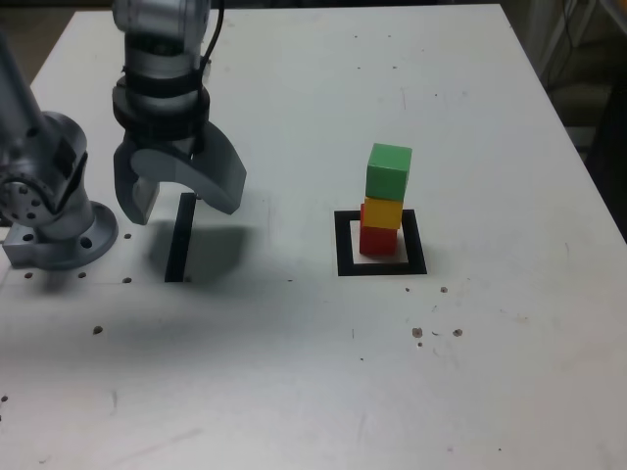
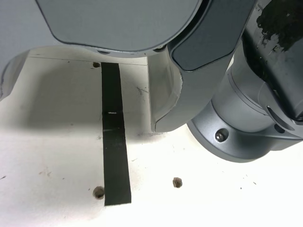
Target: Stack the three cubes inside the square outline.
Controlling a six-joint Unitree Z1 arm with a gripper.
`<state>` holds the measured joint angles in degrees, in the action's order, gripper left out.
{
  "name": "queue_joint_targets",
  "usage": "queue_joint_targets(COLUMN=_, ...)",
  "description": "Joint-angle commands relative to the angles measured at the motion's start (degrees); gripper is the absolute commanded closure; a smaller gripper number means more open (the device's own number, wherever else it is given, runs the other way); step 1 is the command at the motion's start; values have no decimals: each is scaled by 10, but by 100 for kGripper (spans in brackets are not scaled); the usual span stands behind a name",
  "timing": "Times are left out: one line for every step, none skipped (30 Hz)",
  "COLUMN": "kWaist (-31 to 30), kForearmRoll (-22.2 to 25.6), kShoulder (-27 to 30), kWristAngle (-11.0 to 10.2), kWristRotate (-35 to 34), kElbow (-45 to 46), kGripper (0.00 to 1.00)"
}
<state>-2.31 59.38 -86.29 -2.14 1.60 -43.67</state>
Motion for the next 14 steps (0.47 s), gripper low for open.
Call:
queue_joint_targets(kWaist=1, kForearmRoll=-5, kShoulder=-3, kWristAngle=3, kWristRotate=-1, kElbow=5, kGripper=1)
queue_joint_targets(kWaist=1, kForearmRoll=-8, kShoulder=-4, kWristAngle=5, kWristRotate=-1, kElbow=6, kGripper=1)
queue_joint_targets(kWaist=1, kForearmRoll=-10, kShoulder=-5, kWristAngle=6, kWristRotate=-1, kElbow=8, kGripper=1)
queue_joint_targets(kWaist=1, kForearmRoll=-12, kShoulder=-6, kWristAngle=7, kWristRotate=-1, kElbow=10, kGripper=1)
queue_joint_targets(kWaist=1, kForearmRoll=-14, kShoulder=-7, kWristAngle=8, kWristRotate=-1, kElbow=11, kGripper=1)
queue_joint_targets(kWaist=1, kForearmRoll=-16, kShoulder=-7, kWristAngle=8, kWristRotate=-1, kElbow=13, kGripper=1)
queue_joint_targets(kWaist=1, kForearmRoll=-18, kShoulder=-8, kWristAngle=9, kWristRotate=-1, kElbow=14, kGripper=1)
queue_joint_targets(kWaist=1, kForearmRoll=-19, kShoulder=-9, kWristAngle=10, kWristRotate=-1, kElbow=16, kGripper=1)
queue_joint_targets(kWaist=1, kForearmRoll=-20, kShoulder=-9, kWristAngle=10, kWristRotate=-1, kElbow=17, kGripper=1)
queue_joint_targets(kWaist=1, kForearmRoll=-22, kShoulder=-10, kWristAngle=10, kWristRotate=-1, kElbow=17, kGripper=1)
queue_joint_targets(kWaist=1, kForearmRoll=-22, kShoulder=-10, kWristAngle=10, kWristRotate=-1, kElbow=18, kGripper=1)
queue_joint_targets(kWaist=1, kForearmRoll=-23, kShoulder=-10, kWristAngle=11, kWristRotate=-1, kElbow=18, kGripper=1)
queue_joint_targets(kWaist=1, kForearmRoll=-24, kShoulder=-10, kWristAngle=11, kWristRotate=-1, kElbow=19, kGripper=1)
queue_joint_targets(kWaist=1, kForearmRoll=-24, kShoulder=-11, kWristAngle=11, kWristRotate=-1, kElbow=19, kGripper=1)
